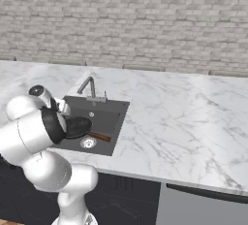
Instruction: Pick the pan and sponge and place them into the sink. Then turn on the water.
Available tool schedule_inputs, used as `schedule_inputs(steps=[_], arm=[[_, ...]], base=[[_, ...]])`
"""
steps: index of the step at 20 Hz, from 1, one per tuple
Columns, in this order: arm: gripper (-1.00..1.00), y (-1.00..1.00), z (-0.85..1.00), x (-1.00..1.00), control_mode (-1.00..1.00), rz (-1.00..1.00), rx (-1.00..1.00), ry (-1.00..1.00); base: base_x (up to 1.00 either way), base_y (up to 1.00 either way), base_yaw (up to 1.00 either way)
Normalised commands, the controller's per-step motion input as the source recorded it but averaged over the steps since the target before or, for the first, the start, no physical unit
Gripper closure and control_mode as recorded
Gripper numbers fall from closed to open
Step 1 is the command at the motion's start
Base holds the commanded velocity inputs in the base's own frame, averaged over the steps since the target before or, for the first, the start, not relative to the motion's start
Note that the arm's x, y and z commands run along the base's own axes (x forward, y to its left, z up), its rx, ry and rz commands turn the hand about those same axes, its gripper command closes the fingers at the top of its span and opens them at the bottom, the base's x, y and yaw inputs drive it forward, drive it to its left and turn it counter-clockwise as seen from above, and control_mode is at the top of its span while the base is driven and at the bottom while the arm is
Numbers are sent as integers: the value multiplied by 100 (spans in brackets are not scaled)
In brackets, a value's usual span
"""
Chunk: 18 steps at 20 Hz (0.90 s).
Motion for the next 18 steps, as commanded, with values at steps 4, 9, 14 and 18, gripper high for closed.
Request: schedule_inputs(steps=[4,9,14,18], arm=[[100,-37,0,31,-100,2,5,15],[100,-26,-13,20,-100,5,0,17],[100,-10,-28,8,-100,7,-1,15],[100,0,-46,0,-100,8,-5,12]], base=[[0,0,0],[0,0,0],[0,0,0],[0,0,0]])
